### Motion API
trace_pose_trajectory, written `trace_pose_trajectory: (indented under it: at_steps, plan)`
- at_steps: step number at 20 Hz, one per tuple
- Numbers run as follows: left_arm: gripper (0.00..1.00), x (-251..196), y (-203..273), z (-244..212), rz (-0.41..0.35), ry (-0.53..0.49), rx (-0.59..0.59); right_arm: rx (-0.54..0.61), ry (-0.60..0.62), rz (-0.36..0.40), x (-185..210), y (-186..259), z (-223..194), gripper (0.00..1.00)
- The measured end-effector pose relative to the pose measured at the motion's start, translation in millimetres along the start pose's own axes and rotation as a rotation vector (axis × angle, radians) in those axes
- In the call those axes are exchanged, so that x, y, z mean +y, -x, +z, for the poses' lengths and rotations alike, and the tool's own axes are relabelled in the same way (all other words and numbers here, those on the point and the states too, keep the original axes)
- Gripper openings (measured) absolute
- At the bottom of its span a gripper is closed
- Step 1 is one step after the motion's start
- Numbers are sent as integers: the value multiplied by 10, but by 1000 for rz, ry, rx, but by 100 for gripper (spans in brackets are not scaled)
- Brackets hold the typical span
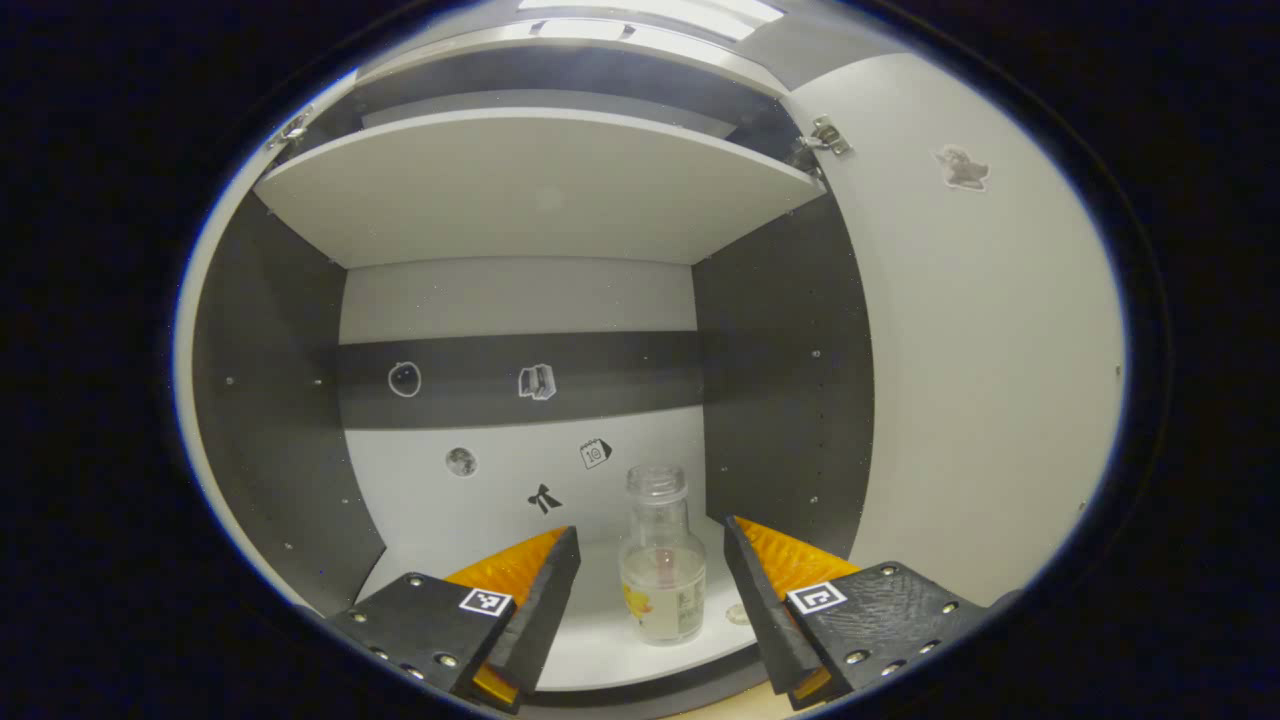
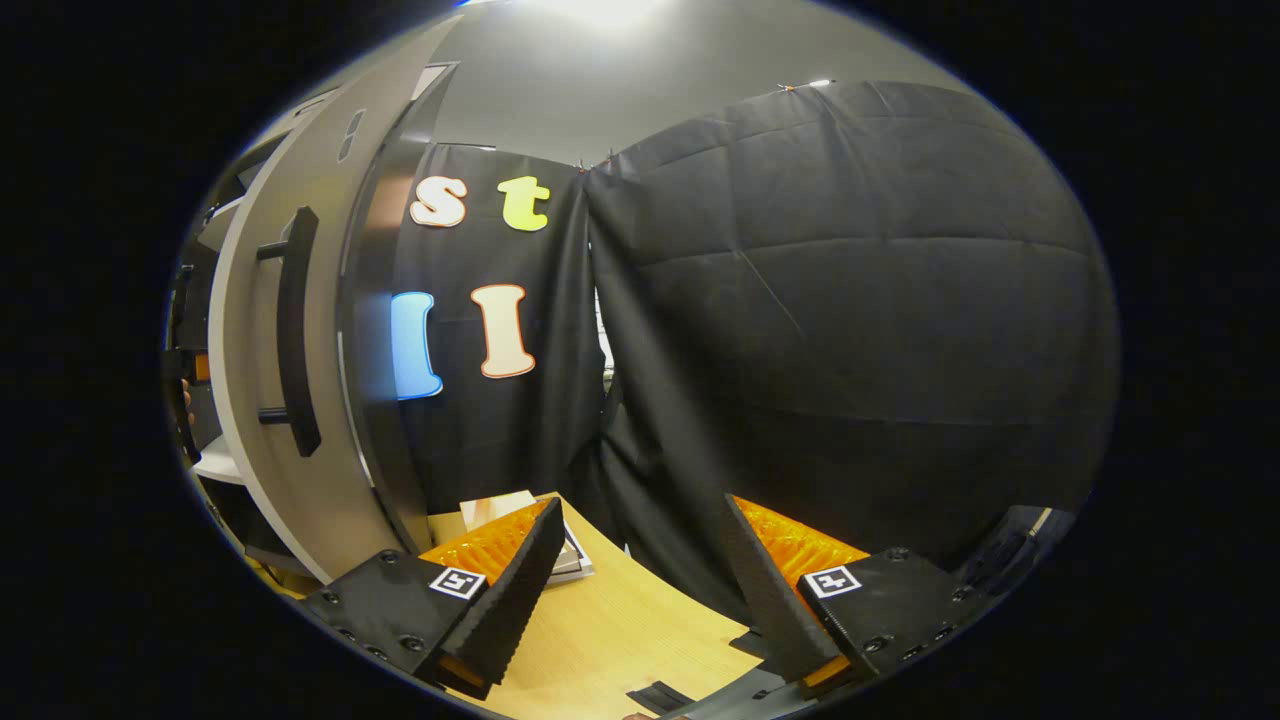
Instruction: Grasp the bottle in the cabinet with the left hand and place it on the coaster, then close the right door with the right hand and the left door with the left hand.
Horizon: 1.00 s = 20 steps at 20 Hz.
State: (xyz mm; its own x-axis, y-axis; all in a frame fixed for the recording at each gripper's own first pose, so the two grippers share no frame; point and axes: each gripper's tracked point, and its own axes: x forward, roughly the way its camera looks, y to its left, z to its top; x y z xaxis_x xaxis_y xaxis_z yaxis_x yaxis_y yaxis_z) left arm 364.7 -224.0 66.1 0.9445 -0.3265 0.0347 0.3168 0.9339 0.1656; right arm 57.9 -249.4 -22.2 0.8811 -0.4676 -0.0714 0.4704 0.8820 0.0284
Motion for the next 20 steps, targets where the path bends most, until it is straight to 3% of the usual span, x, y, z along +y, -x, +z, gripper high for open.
trace_pose_trajectory:
  at_steps: [7, 17, 20]
  plan:
    - [84, -53, -466, -113, -19, 10, 11, 26, -10, -44, -149, -113, -128, 96]
    - [82, -50, -676, -177, -14, -43, 54, 35, -34, -65, -223, -189, -237, 100]
    - [47, -42, -683, -168, -6, -41, 54, 38, -36, -66, -221, -209, -258, 96]
